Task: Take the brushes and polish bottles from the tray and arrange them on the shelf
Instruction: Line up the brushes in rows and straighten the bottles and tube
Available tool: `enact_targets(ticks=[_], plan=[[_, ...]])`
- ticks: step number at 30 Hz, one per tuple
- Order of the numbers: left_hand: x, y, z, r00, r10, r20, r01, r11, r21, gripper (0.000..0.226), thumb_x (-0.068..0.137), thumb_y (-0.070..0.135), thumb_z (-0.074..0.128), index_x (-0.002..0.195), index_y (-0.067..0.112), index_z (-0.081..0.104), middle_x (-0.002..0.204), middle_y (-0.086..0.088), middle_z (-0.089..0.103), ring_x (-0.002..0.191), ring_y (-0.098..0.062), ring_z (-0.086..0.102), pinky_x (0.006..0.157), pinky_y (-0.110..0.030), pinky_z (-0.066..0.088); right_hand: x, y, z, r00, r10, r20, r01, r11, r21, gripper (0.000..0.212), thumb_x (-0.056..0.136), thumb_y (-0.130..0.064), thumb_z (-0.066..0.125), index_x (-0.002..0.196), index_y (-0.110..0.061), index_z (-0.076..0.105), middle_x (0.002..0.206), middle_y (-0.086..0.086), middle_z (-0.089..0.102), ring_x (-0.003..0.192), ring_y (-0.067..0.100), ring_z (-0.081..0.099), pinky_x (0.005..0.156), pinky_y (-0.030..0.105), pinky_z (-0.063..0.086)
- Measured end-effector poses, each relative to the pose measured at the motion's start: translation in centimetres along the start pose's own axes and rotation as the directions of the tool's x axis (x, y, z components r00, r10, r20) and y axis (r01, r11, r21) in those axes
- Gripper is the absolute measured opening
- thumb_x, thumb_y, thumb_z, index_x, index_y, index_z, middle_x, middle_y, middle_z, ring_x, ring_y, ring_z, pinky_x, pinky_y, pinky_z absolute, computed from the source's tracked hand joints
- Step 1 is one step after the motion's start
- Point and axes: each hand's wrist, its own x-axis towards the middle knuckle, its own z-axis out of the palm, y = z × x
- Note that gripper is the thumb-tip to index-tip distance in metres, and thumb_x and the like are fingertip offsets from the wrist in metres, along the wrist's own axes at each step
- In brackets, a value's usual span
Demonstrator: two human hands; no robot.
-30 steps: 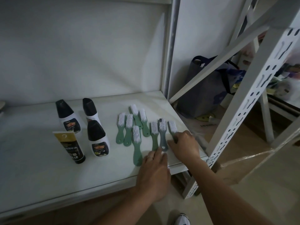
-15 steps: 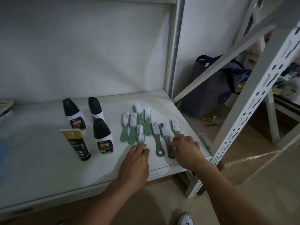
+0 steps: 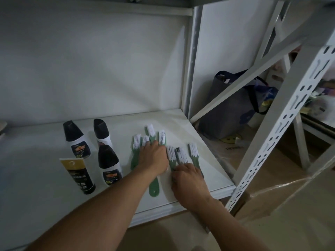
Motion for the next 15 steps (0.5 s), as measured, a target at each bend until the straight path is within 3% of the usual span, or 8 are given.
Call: enact_targets(ticks=[3,5,7,10,12,15], plan=[[2.8,-0.8,-0.3,0.989,-0.078,0.126,0.074,0.997,0.034,0.037,0.083,0.012,0.047,0.116,0.008,0.063,0.13,-0.016,0.058,0.121,-0.037,0.048,0.1,-0.048,0.043,2.0,0.4,-1.1,0.99,0.085,-0.115,-0.071,0.99,0.118,0.022,0.09,-0.022,0.046,0.093,-0.02,0.068,0.102,0.002,0.067,0.101,0.027,0.057,0.087,0.042,0.048],[4.0,-1.0,-0.3,0.974,-0.12,0.19,0.103,0.99,0.096,0.043,0.085,0.014,0.047,0.126,0.01,0.06,0.139,-0.015,0.053,0.132,-0.036,0.04,0.107,-0.05,0.034,4.8,0.9,-1.8,0.97,0.175,-0.171,-0.145,0.974,0.175,0.026,0.093,-0.025,0.049,0.106,-0.023,0.071,0.105,0.004,0.069,0.102,0.028,0.059,0.089,0.044,0.05],[4.7,-1.1,-0.2,0.965,-0.153,0.214,0.138,0.987,0.081,0.047,0.086,0.014,0.046,0.132,0.012,0.058,0.146,-0.014,0.048,0.138,-0.035,0.034,0.111,-0.05,0.028,8.1,1.0,-2.2,0.961,0.241,-0.137,-0.207,0.952,0.224,0.033,0.091,-0.024,0.052,0.119,-0.024,0.069,0.112,0.004,0.072,0.106,0.028,0.061,0.094,0.042,0.05],[3.9,-1.8,0.1,0.982,-0.187,0.001,0.186,0.976,-0.116,0.039,0.085,0.01,0.05,0.12,0.011,0.066,0.13,-0.015,0.059,0.124,-0.036,0.048,0.099,-0.042,0.042,12.4,0.3,-2.3,0.956,0.294,0.007,-0.29,0.937,0.197,0.029,0.093,-0.028,0.057,0.12,-0.019,0.064,0.112,0.005,0.072,0.104,0.027,0.062,0.096,0.04,0.048],[2.2,-2.0,0.3,0.952,-0.265,-0.154,0.214,0.934,-0.285,0.036,0.084,0.007,0.052,0.116,0.012,0.066,0.121,-0.014,0.061,0.117,-0.036,0.051,0.095,-0.042,0.046,14.1,-0.2,-2.2,0.956,0.292,0.034,-0.293,0.947,0.127,0.021,0.093,-0.031,0.058,0.107,-0.016,0.06,0.105,0.007,0.068,0.095,0.028,0.059,0.09,0.039,0.044],[-0.6,-2.1,0.8,0.903,-0.387,-0.184,0.292,0.87,-0.397,0.029,0.087,0.011,0.052,0.114,0.015,0.065,0.121,-0.011,0.06,0.115,-0.034,0.051,0.096,-0.041,0.045,15.9,-0.9,-1.9,0.948,0.315,0.042,-0.317,0.944,0.086,0.017,0.091,-0.031,0.056,0.091,-0.017,0.048,0.09,0.005,0.057,0.086,0.027,0.052,0.084,0.04,0.039]])
